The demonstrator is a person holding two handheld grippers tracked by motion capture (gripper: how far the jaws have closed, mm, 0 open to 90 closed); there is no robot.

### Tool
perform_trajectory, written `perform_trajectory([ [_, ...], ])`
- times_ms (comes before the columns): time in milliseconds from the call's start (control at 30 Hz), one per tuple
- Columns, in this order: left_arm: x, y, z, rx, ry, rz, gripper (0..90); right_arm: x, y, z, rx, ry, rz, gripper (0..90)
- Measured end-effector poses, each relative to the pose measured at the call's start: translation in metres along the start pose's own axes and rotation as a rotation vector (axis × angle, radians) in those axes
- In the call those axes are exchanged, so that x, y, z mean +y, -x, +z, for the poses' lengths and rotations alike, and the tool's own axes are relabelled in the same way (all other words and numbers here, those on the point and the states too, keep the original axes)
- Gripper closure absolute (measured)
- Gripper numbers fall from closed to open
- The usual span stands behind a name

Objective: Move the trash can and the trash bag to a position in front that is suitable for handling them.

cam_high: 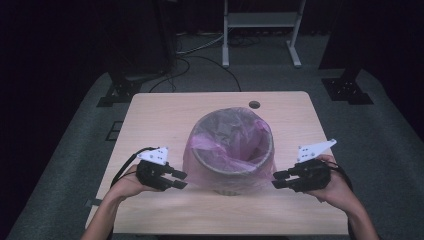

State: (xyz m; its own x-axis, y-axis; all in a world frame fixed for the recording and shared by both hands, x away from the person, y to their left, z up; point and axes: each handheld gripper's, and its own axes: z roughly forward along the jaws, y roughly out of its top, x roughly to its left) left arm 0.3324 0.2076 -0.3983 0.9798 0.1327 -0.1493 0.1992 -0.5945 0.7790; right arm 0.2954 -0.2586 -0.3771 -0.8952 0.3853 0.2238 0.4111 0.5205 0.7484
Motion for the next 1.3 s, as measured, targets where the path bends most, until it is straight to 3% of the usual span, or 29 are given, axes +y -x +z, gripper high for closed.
perform_trajectory([
  [133, 0.000, 0.002, -0.015, -0.016, 0.038, -0.004, 53.0, 0.003, -0.002, -0.018, -0.022, 0.070, -0.005, 60.6],
  [233, 0.003, 0.001, -0.023, 0.001, 0.050, 0.004, 47.8, 0.005, 0.001, -0.028, -0.029, 0.123, -0.001, 57.5],
  [467, 0.025, -0.009, -0.022, 0.090, 0.099, 0.036, 33.0, 0.012, 0.004, -0.015, -0.111, 0.157, -0.014, 44.4],
  [600, 0.037, -0.016, -0.013, 0.135, 0.111, 0.061, 29.3, 0.016, 0.003, -0.006, -0.150, 0.152, -0.038, 42.7],
  [667, 0.044, -0.020, -0.009, 0.140, 0.118, 0.091, 34.8, 0.018, 0.003, -0.004, -0.157, 0.156, -0.044, 43.9],
  [733, 0.049, -0.022, -0.006, 0.150, 0.103, 0.133, 47.6, 0.019, 0.002, -0.002, -0.169, 0.155, -0.053, 48.2],
  [833, 0.052, -0.023, -0.003, 0.152, 0.081, 0.148, 72.8, 0.021, 0.002, 0.001, -0.178, 0.147, -0.052, 56.9],
  [900, 0.051, -0.024, 0.001, 0.155, 0.069, 0.137, 87.4, 0.022, 0.003, 0.004, -0.183, 0.141, -0.049, 66.3],
  [1067, 0.037, -0.021, 0.010, 0.139, 0.064, 0.104, 89.9, 0.024, 0.004, 0.010, -0.180, 0.114, -0.021, 88.9],
  [1300, 0.021, -0.010, 0.022, 0.104, 0.067, 0.084, 89.9, 0.026, 0.006, 0.013, -0.180, 0.108, -0.005, 90.0],
])
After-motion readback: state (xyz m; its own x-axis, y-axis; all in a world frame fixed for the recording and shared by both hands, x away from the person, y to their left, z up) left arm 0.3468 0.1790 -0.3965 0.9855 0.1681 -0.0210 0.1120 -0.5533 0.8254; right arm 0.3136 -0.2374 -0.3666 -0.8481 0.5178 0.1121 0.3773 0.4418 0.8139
